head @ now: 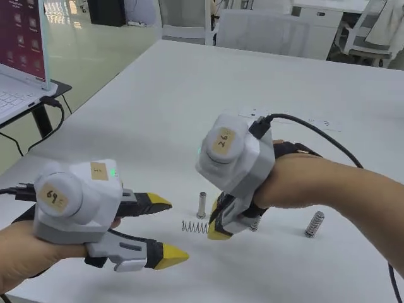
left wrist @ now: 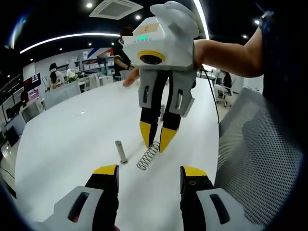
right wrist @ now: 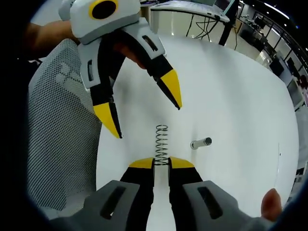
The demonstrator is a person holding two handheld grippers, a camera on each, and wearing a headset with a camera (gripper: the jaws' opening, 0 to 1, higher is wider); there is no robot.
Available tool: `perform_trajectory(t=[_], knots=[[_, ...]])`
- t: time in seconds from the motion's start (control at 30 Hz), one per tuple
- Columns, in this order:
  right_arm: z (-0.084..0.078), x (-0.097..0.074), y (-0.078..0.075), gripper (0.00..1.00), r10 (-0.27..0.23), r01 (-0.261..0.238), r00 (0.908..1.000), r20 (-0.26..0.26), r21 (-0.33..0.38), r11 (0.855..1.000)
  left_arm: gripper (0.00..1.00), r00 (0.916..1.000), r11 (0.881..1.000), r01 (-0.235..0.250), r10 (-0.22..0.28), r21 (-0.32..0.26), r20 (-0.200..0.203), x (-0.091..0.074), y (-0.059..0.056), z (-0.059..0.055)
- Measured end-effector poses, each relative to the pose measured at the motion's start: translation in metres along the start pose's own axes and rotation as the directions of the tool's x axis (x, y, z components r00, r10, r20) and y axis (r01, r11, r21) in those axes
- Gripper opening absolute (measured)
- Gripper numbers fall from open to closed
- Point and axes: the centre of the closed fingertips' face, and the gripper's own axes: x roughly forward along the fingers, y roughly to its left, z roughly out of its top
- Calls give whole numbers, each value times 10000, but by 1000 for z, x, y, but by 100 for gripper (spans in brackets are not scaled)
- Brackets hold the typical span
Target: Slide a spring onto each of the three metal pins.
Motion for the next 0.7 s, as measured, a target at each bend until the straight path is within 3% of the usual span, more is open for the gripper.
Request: perform_trajectory(t=[0.33, 0.7], knots=[[-2, -22, 12, 8, 53, -53, 10000, 31, -155, 9999, 38, 9989, 9991, 365, -371, 220, 302, 3, -9, 15], [-1, -30, 22, 8, 155, -158, 9999, -58, -432, 9989, 25, 9947, 9947, 849, -880, 578, 535, 4, -21, 27]])
